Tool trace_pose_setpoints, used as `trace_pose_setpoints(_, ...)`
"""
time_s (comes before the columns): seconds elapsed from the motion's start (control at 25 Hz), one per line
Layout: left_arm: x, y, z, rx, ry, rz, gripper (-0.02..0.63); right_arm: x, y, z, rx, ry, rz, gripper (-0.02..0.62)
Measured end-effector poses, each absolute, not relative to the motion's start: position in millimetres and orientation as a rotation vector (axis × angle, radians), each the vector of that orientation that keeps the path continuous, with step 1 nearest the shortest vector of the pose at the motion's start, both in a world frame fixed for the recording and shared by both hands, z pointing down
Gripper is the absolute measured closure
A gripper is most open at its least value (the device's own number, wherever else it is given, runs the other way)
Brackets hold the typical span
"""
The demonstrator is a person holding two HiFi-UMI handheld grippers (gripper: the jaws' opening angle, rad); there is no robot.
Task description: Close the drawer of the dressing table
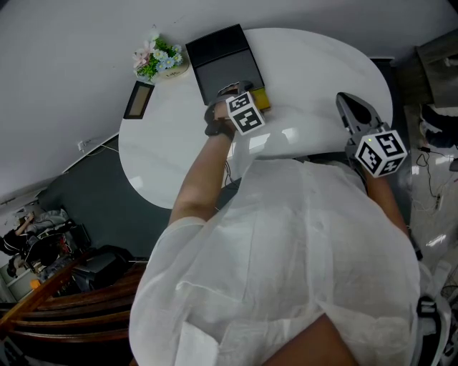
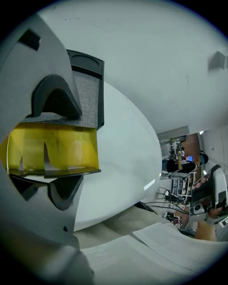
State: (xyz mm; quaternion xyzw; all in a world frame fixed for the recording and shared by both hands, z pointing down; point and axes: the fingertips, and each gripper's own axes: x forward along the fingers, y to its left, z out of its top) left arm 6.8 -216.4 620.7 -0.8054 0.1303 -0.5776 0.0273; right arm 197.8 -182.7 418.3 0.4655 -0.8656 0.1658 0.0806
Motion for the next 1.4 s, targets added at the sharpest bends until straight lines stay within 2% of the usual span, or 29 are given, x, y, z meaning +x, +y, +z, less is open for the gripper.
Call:
trace_pose_setpoints(0.6, 5.1, -223.7, 618.4, -2.459, 0.442, -1.772, 0.259, 196.5, -184.3, 418.3, 1.393, -2.587, 0.495, 0.586)
trace_pose_setpoints(1.4, 2.8, -230.7, 614.8, -2.423, 0.475, -1.790, 0.332, 197.2, -188.2, 413.9, 1.412, -2.596, 0.491, 0.586)
